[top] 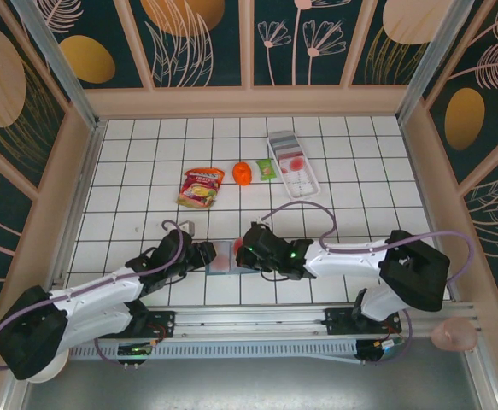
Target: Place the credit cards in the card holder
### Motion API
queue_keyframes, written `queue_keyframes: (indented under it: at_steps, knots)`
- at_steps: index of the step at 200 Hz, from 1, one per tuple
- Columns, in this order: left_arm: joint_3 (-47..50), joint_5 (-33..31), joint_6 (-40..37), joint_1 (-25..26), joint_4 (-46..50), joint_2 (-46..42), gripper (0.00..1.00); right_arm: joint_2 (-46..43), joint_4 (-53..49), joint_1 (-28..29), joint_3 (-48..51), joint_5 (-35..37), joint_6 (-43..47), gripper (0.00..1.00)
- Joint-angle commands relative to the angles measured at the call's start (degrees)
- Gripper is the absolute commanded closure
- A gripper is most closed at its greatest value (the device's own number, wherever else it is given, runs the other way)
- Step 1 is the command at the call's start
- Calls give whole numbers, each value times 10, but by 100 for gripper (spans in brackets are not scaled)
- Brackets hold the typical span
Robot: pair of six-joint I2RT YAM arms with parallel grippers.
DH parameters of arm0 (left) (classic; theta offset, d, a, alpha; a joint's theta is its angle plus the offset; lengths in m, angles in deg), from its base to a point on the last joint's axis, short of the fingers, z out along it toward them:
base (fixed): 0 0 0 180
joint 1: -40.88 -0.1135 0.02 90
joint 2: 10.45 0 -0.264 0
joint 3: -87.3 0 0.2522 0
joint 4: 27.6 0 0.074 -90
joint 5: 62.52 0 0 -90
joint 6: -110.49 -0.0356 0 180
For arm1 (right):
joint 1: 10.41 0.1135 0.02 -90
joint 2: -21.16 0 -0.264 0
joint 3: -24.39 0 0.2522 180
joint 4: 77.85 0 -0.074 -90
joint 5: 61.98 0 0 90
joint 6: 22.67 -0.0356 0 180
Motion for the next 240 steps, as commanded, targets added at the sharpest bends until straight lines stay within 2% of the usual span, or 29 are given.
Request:
queue_keyframes:
  at_steps: [1, 61, 131, 175, 240]
  knots:
    - [6, 31, -11, 4, -28, 21, 63, 12, 25, 2, 6, -5, -12, 100]
    - [12, 48, -12, 4, -45, 52, 66, 31, 43, 0, 7, -11, -11, 100]
    - [18, 40, -12, 4, -35, 42, 66, 26, 15, -3, 9, 6, -2, 100]
    - [21, 40, -10, 4, -37, 41, 67, 48, 40, 1, 7, -11, -7, 100]
    - [28, 38, -8, 4, -37, 34, 67, 61, 15, 10, 5, -20, -12, 100]
